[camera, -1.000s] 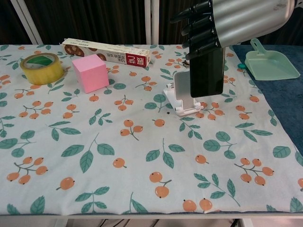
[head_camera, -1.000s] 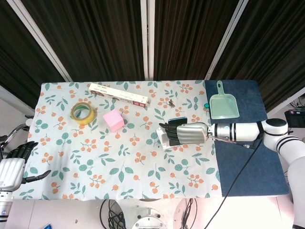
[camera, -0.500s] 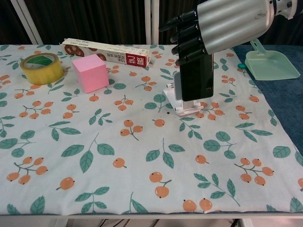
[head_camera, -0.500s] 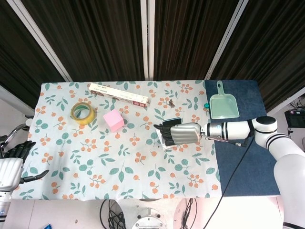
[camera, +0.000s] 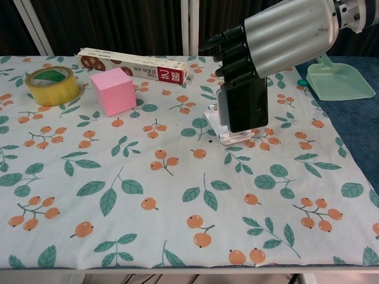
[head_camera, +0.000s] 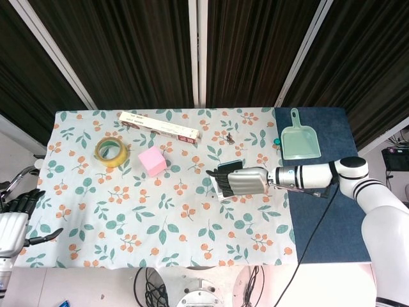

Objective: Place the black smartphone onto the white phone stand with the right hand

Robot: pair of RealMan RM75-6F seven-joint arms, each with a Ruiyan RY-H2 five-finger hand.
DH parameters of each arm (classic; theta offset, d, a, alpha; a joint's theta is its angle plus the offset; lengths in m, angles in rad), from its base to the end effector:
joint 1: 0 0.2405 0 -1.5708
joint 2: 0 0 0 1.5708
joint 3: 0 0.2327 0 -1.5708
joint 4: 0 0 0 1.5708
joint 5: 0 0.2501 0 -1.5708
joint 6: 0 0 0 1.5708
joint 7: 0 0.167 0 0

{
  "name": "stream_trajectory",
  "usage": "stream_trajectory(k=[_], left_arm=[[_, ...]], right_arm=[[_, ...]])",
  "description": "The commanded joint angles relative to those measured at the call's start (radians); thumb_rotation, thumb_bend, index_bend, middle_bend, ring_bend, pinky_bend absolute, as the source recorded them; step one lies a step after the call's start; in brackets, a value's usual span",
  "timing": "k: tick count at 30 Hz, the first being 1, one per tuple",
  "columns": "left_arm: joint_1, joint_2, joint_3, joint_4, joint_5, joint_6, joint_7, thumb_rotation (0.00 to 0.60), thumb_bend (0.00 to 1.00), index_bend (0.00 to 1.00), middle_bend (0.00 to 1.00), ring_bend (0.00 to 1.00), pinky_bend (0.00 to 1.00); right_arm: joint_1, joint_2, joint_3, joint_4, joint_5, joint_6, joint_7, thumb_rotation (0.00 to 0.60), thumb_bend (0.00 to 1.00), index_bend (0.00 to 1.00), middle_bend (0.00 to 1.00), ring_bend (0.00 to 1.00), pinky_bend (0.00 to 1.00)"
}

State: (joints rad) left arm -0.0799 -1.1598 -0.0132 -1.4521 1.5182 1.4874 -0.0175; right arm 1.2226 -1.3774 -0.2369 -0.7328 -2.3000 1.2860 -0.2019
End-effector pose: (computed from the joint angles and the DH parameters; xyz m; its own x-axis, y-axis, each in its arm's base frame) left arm -0.3387 0.1973 0.1121 0.4889 0.0302 0.8718 0.8723 -0.0143 -0.4887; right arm -0.0996 -0.4237 0.0211 0.4814 0.8598 0.1703 0.6999 -0.4941 0.5158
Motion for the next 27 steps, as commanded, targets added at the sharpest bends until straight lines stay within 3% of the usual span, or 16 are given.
stream_trajectory(k=[1, 27], left_arm=[[0.002, 0.000, 0.000, 0.004, -0.001, 0.002, 0.001, 0.254, 0.03, 0.13, 0.12, 0.14, 0.24], [0.017, 0.018, -0.001, 0.015, -0.013, 0.009, 0.011, 0.266, 0.03, 0.13, 0.12, 0.14, 0.24]], right_arm=[[-0.004, -0.010, 0.003, 0.007, 0.012, 0.004, -0.009, 0.600, 0.48, 0.61, 0.29, 0.22, 0.00], [-0.036, -0.120, -0.025, 0.150, 0.073, 0.066, 0.015, 0.600, 0.49, 0.60, 0.27, 0.20, 0.00]])
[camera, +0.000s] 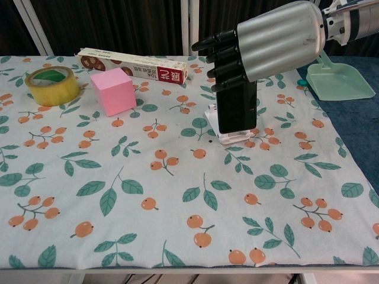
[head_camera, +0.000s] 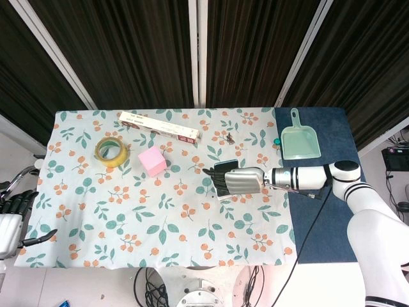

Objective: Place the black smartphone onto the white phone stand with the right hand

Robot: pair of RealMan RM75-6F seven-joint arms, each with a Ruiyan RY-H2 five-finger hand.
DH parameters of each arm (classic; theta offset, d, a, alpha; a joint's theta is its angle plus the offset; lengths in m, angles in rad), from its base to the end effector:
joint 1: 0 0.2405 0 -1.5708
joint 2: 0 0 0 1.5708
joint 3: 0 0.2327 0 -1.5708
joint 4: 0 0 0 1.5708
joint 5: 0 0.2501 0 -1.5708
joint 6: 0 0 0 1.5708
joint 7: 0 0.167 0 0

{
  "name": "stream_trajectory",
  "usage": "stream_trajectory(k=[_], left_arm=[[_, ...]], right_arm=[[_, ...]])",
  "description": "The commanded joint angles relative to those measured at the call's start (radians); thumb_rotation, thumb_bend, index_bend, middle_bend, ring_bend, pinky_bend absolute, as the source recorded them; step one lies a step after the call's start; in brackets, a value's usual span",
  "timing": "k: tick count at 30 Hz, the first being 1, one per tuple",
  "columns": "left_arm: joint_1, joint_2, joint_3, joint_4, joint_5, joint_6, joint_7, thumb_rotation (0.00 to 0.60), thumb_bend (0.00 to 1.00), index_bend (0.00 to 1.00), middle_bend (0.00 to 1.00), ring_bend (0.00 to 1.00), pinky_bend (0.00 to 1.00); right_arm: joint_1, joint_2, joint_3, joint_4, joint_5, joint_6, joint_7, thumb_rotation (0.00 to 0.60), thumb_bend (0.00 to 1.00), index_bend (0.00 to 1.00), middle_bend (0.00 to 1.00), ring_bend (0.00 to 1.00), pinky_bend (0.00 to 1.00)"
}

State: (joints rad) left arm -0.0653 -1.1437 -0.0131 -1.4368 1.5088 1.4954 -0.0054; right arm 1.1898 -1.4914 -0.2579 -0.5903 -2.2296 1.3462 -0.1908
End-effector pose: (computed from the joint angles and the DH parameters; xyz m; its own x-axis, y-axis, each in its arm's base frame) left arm -0.3476 0.1927 0.1220 0.5254 0.0277 0.8504 0.8506 0.0085 -0.5258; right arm -0.1040 -0.4278 0.0068 0.4827 0.8535 0.1962 0.6595 -0.5016 0.5598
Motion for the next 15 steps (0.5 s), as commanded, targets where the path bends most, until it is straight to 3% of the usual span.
stream_trajectory(k=[1, 15], left_arm=[[0.003, 0.002, -0.001, 0.000, -0.005, 0.000, -0.001, 0.266, 0.03, 0.13, 0.12, 0.14, 0.24], [0.000, -0.007, 0.000, 0.011, 0.000, -0.006, -0.007, 0.268, 0.03, 0.13, 0.12, 0.14, 0.24]], right_arm=[[-0.004, -0.010, -0.006, 0.011, 0.004, 0.008, 0.005, 0.600, 0.49, 0.60, 0.27, 0.20, 0.00], [-0.007, -0.018, -0.026, 0.024, 0.022, 0.029, 0.006, 0.600, 0.49, 0.60, 0.27, 0.20, 0.00]])
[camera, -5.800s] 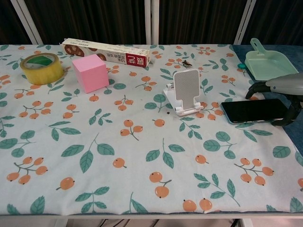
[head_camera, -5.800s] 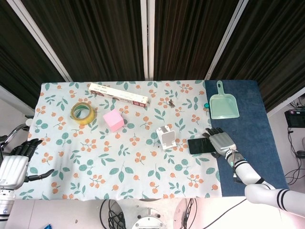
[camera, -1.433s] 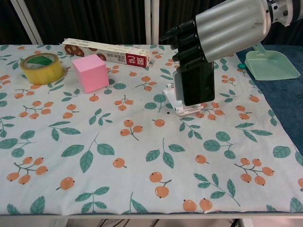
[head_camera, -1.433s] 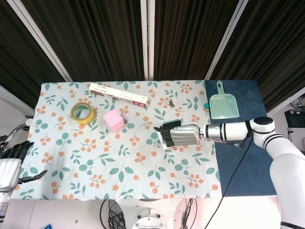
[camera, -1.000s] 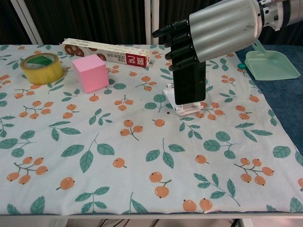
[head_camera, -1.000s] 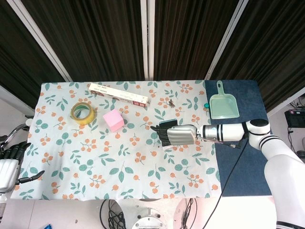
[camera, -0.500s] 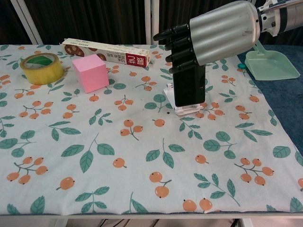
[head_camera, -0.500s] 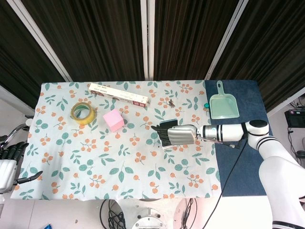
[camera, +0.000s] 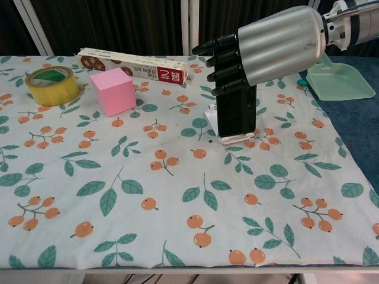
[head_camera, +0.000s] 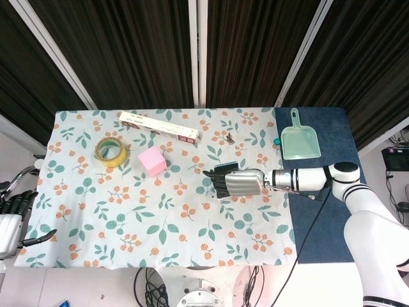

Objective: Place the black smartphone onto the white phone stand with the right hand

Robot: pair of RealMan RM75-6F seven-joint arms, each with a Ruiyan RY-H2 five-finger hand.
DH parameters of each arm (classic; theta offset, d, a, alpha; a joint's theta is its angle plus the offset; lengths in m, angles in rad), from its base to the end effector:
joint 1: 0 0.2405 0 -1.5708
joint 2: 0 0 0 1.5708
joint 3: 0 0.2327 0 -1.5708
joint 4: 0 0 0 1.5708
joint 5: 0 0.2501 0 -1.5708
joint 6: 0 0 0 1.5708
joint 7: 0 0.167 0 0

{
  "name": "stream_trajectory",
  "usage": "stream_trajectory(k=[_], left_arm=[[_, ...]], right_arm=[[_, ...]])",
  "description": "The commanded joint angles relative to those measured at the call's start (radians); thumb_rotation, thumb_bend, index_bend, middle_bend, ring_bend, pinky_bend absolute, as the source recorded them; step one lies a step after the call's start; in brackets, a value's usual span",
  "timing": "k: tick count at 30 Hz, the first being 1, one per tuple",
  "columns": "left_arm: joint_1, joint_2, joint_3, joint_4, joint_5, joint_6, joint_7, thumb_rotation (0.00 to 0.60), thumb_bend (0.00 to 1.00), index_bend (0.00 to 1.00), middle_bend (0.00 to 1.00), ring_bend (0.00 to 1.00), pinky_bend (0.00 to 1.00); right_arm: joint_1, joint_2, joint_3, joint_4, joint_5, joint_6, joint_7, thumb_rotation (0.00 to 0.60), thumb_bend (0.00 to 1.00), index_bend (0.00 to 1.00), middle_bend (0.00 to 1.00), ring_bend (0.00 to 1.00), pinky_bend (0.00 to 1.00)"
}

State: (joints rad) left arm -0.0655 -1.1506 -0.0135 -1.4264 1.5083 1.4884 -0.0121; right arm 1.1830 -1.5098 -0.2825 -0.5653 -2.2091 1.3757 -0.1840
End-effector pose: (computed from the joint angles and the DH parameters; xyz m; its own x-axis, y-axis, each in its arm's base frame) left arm -0.3496 0.1929 0.1202 0.5224 0.0339 0.8520 0.8523 0.0095 -0.5230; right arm -0.1075 -0.4250 0.0054 0.4821 0.8496 0.2140 0.6528 -0.5112 0.5591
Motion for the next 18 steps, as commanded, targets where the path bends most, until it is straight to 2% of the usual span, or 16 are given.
stream_trajectory(k=[1, 18], left_arm=[[0.001, 0.001, 0.000, 0.000, 0.000, 0.001, 0.000, 0.269, 0.03, 0.13, 0.12, 0.14, 0.24], [0.003, 0.012, -0.005, -0.009, -0.005, 0.001, 0.001, 0.277, 0.03, 0.13, 0.12, 0.14, 0.24]], right_arm=[[0.000, 0.000, -0.003, -0.001, 0.002, -0.001, -0.001, 0.600, 0.49, 0.60, 0.27, 0.20, 0.00], [-0.005, -0.023, -0.016, 0.014, 0.020, 0.000, -0.002, 0.600, 0.49, 0.59, 0.27, 0.20, 0.00]])
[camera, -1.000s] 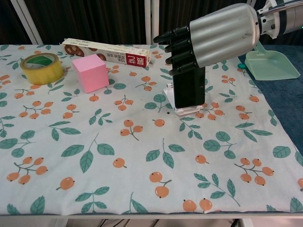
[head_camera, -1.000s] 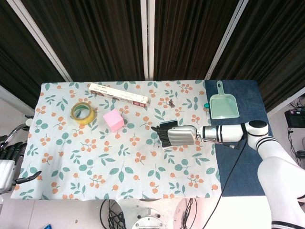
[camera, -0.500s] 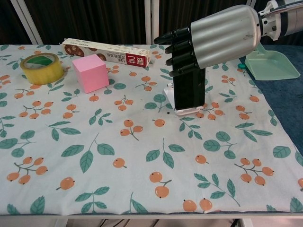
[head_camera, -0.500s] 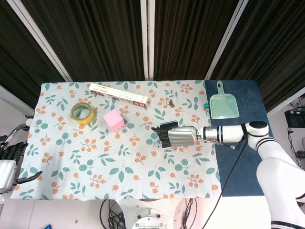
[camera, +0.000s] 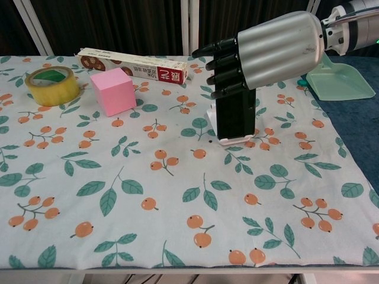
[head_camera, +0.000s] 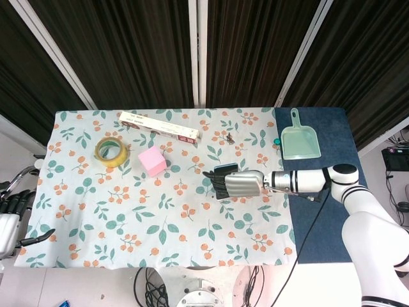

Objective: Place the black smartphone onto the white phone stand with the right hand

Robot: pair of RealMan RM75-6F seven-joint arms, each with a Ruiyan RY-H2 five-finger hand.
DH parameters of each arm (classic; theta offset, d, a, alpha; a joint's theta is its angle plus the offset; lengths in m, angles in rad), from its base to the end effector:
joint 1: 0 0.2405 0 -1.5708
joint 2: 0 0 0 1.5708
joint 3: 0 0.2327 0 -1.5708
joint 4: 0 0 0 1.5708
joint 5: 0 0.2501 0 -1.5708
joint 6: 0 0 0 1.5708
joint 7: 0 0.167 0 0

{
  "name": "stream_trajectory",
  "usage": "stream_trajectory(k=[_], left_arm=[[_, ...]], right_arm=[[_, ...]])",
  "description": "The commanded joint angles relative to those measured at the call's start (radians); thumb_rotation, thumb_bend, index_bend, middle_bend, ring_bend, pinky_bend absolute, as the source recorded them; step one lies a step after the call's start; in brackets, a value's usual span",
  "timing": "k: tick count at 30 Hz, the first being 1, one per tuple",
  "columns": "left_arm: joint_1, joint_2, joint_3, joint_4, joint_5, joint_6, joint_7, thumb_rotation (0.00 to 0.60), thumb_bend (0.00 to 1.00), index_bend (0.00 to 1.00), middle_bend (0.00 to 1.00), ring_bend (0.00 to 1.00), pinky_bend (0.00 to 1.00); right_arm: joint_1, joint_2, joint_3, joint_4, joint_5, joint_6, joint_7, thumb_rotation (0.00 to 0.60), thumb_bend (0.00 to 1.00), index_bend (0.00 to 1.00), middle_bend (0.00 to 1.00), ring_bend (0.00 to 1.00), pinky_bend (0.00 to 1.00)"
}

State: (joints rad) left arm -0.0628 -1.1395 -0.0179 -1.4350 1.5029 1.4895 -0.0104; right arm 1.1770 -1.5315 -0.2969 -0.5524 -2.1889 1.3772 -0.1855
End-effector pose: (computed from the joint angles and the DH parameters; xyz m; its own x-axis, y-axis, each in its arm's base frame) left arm -0.3499 0.1930 0.1242 0.5254 0.0297 0.8503 0.8503 0.0176 -0.5260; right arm -0.1100 -0.4231 -0.0007 0.4896 0.8435 0.2208 0.6440 -0.5205 0.5606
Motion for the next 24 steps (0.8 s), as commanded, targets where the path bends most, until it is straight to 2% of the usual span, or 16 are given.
stream_trajectory(k=[1, 7, 9, 11, 13, 14, 19, 24], left_arm=[[0.000, 0.001, -0.001, 0.000, 0.000, 0.001, -0.001, 0.280, 0.03, 0.13, 0.12, 0.14, 0.24], [0.002, 0.005, -0.002, 0.004, -0.004, 0.000, -0.010, 0.281, 0.03, 0.13, 0.12, 0.14, 0.24], [0.002, 0.005, -0.003, 0.005, -0.004, 0.001, -0.014, 0.284, 0.03, 0.13, 0.12, 0.14, 0.24], [0.002, 0.006, -0.003, 0.006, -0.003, 0.001, -0.016, 0.286, 0.03, 0.13, 0.12, 0.14, 0.24], [0.001, 0.007, -0.003, 0.005, -0.003, 0.000, -0.015, 0.285, 0.03, 0.13, 0.12, 0.14, 0.24], [0.002, 0.008, -0.003, 0.005, -0.003, 0.000, -0.016, 0.288, 0.03, 0.13, 0.12, 0.14, 0.24], [0.004, 0.008, -0.002, 0.004, -0.003, 0.002, -0.017, 0.289, 0.03, 0.13, 0.12, 0.14, 0.24], [0.004, 0.007, -0.001, 0.005, -0.002, 0.002, -0.017, 0.288, 0.03, 0.13, 0.12, 0.14, 0.24]], right_arm=[[0.002, -0.002, -0.005, 0.002, -0.002, -0.004, 0.000, 0.600, 0.49, 0.59, 0.27, 0.20, 0.00], [0.004, -0.002, -0.009, -0.002, 0.003, -0.009, -0.001, 0.600, 0.49, 0.55, 0.25, 0.16, 0.00], [0.005, 0.002, -0.007, -0.005, 0.008, -0.016, -0.011, 0.600, 0.48, 0.43, 0.20, 0.09, 0.00], [0.003, 0.005, -0.003, -0.013, 0.015, -0.027, -0.034, 0.600, 0.47, 0.23, 0.12, 0.02, 0.00], [0.005, 0.012, -0.002, -0.027, 0.020, -0.042, -0.045, 0.600, 0.45, 0.07, 0.05, 0.00, 0.00], [0.005, 0.015, -0.002, -0.035, 0.022, -0.050, -0.048, 0.600, 0.43, 0.02, 0.03, 0.00, 0.00], [0.009, 0.034, 0.000, -0.080, 0.032, -0.086, -0.070, 0.600, 0.34, 0.00, 0.00, 0.00, 0.00], [0.008, 0.052, 0.005, -0.116, 0.042, -0.103, -0.086, 0.600, 0.33, 0.00, 0.00, 0.00, 0.00]])
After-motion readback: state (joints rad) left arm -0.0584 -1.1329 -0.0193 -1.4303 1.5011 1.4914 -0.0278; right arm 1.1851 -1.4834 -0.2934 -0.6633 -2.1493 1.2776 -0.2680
